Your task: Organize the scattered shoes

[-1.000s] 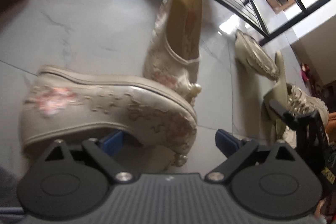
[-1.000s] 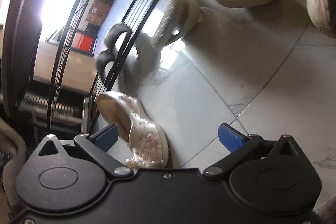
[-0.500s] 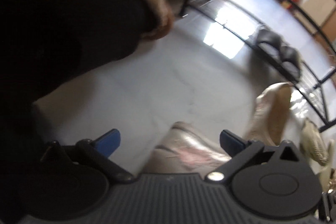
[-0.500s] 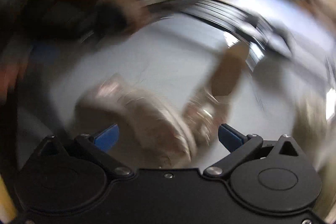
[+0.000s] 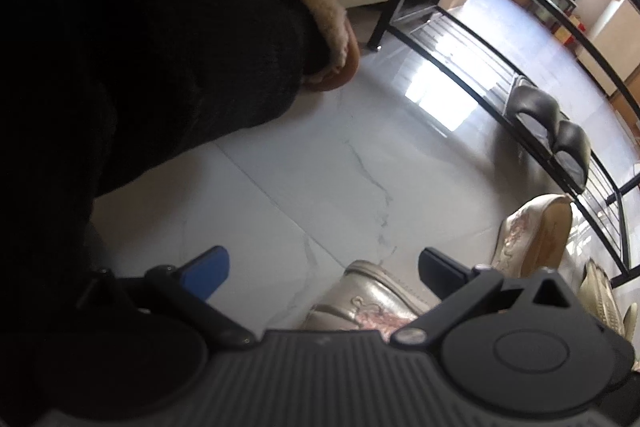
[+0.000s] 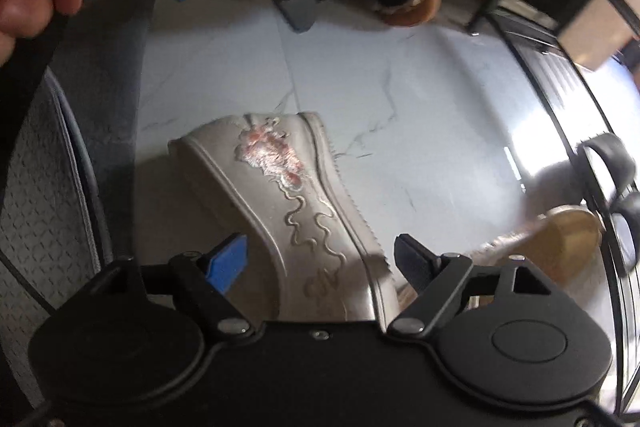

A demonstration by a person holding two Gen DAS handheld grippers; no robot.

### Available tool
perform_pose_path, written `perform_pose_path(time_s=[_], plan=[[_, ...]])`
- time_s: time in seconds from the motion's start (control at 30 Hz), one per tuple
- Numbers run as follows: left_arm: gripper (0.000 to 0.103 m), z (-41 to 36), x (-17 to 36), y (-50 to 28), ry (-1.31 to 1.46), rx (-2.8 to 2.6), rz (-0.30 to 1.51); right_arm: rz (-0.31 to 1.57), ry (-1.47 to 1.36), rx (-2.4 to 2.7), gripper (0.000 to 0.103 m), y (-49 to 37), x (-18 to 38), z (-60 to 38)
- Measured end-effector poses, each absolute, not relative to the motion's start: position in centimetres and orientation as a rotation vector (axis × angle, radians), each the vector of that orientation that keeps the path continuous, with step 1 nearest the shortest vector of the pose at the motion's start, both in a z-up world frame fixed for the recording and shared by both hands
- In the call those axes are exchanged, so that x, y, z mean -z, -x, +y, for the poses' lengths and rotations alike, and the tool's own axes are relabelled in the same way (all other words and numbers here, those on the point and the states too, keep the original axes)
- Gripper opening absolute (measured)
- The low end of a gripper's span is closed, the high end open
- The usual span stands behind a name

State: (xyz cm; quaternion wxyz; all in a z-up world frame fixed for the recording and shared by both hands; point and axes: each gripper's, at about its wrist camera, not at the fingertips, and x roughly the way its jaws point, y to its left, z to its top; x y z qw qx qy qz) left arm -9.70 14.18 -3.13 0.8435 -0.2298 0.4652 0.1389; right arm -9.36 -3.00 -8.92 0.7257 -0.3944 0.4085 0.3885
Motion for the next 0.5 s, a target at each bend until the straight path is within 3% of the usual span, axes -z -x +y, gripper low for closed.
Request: perform_pose_path(time_s=[0.33, 0.5], plan=[[0.101, 14.4, 3.4, 9.6, 0.492, -0.302, 0.996, 0.914, 0.958, -0.824, 0.065, 8.8, 10.7, -1.4], [0.101, 14.5, 3.5, 9.6, 0.495, -0.301, 0.996, 0.967, 0.826, -0.820, 0.060, 9.1, 9.6, -2.2]])
